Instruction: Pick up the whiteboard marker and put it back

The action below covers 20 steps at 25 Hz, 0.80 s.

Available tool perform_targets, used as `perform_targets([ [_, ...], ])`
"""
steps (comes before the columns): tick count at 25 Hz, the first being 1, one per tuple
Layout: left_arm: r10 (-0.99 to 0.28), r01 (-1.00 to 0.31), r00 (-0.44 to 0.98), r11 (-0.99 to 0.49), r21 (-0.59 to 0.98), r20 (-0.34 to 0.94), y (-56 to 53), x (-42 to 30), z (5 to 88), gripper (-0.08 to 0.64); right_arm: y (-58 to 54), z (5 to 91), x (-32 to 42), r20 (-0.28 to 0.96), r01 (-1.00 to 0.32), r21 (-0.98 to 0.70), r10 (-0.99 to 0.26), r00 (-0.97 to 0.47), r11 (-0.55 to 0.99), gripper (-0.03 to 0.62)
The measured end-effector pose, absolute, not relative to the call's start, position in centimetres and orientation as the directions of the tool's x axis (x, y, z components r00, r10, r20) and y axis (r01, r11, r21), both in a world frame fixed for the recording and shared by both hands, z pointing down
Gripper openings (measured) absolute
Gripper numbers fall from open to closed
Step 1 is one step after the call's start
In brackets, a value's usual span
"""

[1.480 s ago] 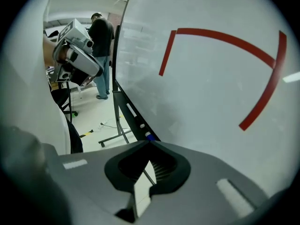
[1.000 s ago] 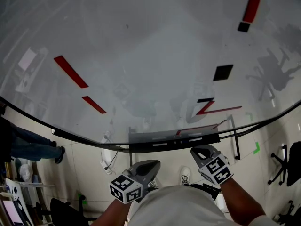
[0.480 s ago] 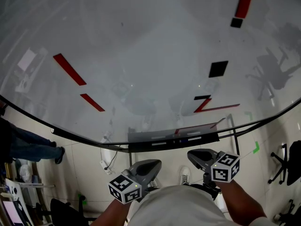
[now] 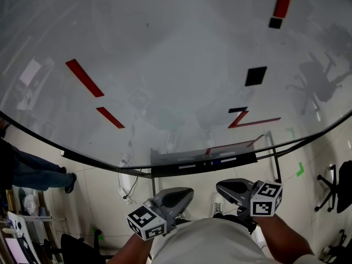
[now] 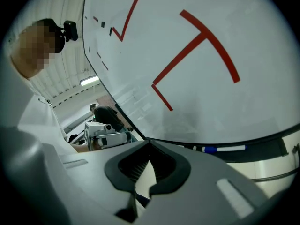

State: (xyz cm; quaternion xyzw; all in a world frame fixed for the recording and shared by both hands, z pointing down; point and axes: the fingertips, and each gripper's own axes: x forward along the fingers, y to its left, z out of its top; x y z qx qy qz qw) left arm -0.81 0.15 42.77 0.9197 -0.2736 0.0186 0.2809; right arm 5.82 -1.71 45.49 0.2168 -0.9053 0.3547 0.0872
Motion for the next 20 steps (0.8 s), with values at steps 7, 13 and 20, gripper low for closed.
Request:
perform_targets([
  [7, -0.381, -0.439, 0.898, -0.773, 0.458, 0.218, 2.8, -0.4, 43.1, 0.017, -0.1, 43.9, 5.3, 0.281, -0.528, -0.577, -0.455, -0.845, 0.624, 0.002],
  [13, -0.345, -0.413, 0.911, -0.781, 0.469, 0.227, 3.7, -1.7, 43.6, 0.017, 2.0, 43.5, 5.0, 0.295, -0.623, -0.527, -0.563, -0.772, 0.578, 0.002],
  [20, -0.377, -0.427, 0.904, -0.787, 0.444, 0.2, 5.1, -1.1, 42.2, 0.017, 2.8, 41.9, 7.1, 0.26, -0.634, -0.504, -0.597, -0.759, 0.587, 0.002],
])
